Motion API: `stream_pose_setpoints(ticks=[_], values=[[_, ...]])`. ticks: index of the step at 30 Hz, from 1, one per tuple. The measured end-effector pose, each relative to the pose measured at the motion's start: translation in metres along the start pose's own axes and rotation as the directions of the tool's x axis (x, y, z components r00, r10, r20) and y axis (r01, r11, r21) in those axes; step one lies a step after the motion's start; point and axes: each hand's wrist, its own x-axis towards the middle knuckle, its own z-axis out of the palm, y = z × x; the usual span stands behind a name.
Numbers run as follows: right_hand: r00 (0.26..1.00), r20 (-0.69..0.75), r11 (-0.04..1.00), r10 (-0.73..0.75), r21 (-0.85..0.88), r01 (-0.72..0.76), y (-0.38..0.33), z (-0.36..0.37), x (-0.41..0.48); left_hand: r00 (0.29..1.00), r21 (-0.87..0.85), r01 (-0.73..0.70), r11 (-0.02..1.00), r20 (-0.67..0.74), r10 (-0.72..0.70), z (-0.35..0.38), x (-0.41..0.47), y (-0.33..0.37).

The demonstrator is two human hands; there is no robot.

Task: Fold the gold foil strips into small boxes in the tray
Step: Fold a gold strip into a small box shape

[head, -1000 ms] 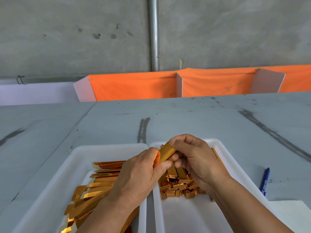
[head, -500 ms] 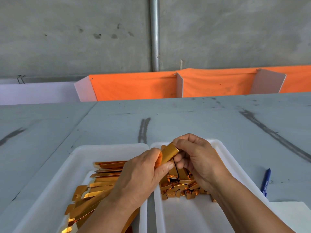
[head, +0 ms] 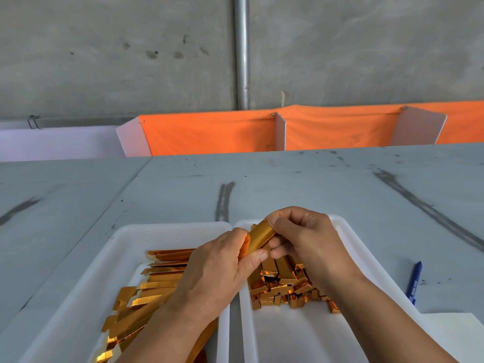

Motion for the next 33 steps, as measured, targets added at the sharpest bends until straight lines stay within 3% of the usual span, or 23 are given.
stream_pose_setpoints(ticks=[4, 10, 18, 33], values=[[0.999, -0.012, 0.995, -0.043, -0.085, 0.042, -0.001, 0.0014, -0.003, 0.999, 0.028, 0.026, 0.999, -0.019, -0.025, 0.0001, 0.0007, -0.0004], [1.0, -0.016, 1.0, 0.016, 0.02, -0.016, -0.0009, 0.0022, -0.0008, 0.999, 0.07, 0.035, 0.997, -0.04, -0.032, 0.0021, 0.0014, -0.0009], [0.998, -0.009, 0.998, -0.063, 0.009, 0.063, -0.0003, 0.0019, -0.0026, 0.997, 0.052, 0.057, 0.997, -0.053, -0.054, 0.0032, 0.0021, -0.001], [0.997, -0.022, 0.987, -0.072, -0.144, 0.068, -0.0008, 0.0032, -0.0029, 0.998, 0.133, 0.035, 0.99, -0.06, -0.027, 0.0064, 0.0016, -0.0031]])
